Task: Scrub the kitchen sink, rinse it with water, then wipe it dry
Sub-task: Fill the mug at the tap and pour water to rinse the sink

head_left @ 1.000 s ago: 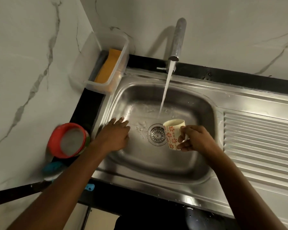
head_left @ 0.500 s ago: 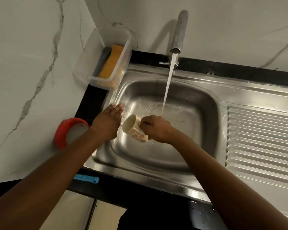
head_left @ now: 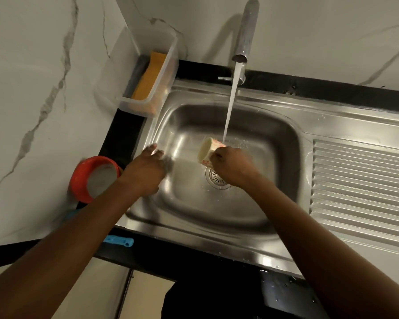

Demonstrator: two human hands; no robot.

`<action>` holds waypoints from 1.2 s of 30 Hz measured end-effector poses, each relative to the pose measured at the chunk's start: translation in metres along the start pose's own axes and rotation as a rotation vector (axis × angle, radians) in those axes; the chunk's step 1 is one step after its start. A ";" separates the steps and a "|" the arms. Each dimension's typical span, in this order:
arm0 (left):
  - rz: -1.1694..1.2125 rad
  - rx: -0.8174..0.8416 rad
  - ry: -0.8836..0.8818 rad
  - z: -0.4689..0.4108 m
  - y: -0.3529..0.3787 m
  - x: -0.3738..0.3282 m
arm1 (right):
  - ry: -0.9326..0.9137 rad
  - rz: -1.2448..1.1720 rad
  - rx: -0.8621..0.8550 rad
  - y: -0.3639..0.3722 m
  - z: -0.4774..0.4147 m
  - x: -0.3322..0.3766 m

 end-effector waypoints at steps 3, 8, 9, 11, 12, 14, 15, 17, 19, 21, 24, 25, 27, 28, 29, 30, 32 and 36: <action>-0.040 0.096 0.012 0.001 0.004 -0.006 | -0.278 0.094 0.046 0.011 0.013 0.024; 0.275 0.377 0.060 0.003 0.006 -0.053 | -0.427 0.332 0.175 0.002 0.039 0.013; 0.401 0.396 0.069 0.002 0.005 -0.061 | -0.405 0.371 0.187 -0.006 0.041 0.003; 0.665 0.378 0.061 -0.002 0.000 -0.074 | -0.337 0.422 0.171 -0.024 0.040 -0.023; 0.788 0.357 0.074 -0.004 -0.004 -0.080 | -0.293 0.421 0.154 -0.035 0.038 -0.035; 0.974 0.316 0.137 -0.008 -0.015 -0.091 | -0.191 0.350 0.131 -0.055 0.031 -0.055; 1.024 0.280 0.165 -0.010 -0.020 -0.096 | -0.145 0.288 0.118 -0.062 0.027 -0.062; 1.094 0.181 0.197 -0.015 -0.027 -0.101 | -0.082 0.144 0.049 -0.072 0.019 -0.071; 1.154 0.053 0.166 -0.019 -0.030 -0.101 | -0.030 -0.056 -0.023 -0.075 0.012 -0.076; 1.224 -0.073 0.102 -0.021 -0.034 -0.096 | 0.027 -0.353 -0.025 -0.070 0.006 -0.075; 1.372 -0.215 0.031 -0.022 -0.039 -0.090 | 0.111 -0.783 0.052 -0.060 0.003 -0.064; 1.402 -0.261 0.002 -0.022 -0.040 -0.088 | 0.124 -0.870 0.069 -0.058 0.003 -0.060; 1.454 -0.345 -0.054 -0.021 -0.042 -0.083 | 0.122 -0.953 0.076 -0.055 0.004 -0.054; 1.476 -0.386 -0.082 -0.020 -0.043 -0.081 | 0.111 -0.968 0.074 -0.055 0.005 -0.052; 1.490 -0.424 -0.107 -0.018 -0.044 -0.079 | 0.099 -0.973 0.070 -0.054 0.006 -0.051; 1.498 -0.456 -0.130 -0.018 -0.045 -0.077 | 0.088 -0.974 0.066 -0.055 0.007 -0.050; 1.515 -0.506 -0.165 -0.016 -0.045 -0.074 | 0.076 -0.964 0.060 -0.055 0.009 -0.050; 1.515 -0.561 -0.193 -0.016 -0.045 -0.070 | 0.052 -0.965 0.047 -0.059 0.012 -0.049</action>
Point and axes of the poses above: each hand's wrist, its own z-axis away from the middle knuckle, its own y-axis out of the palm, x = y × z, the point moved 2 cm from there along -z, towards the middle knuckle, and after that the axes turned 10 degrees about y, right-handed, at the moved point
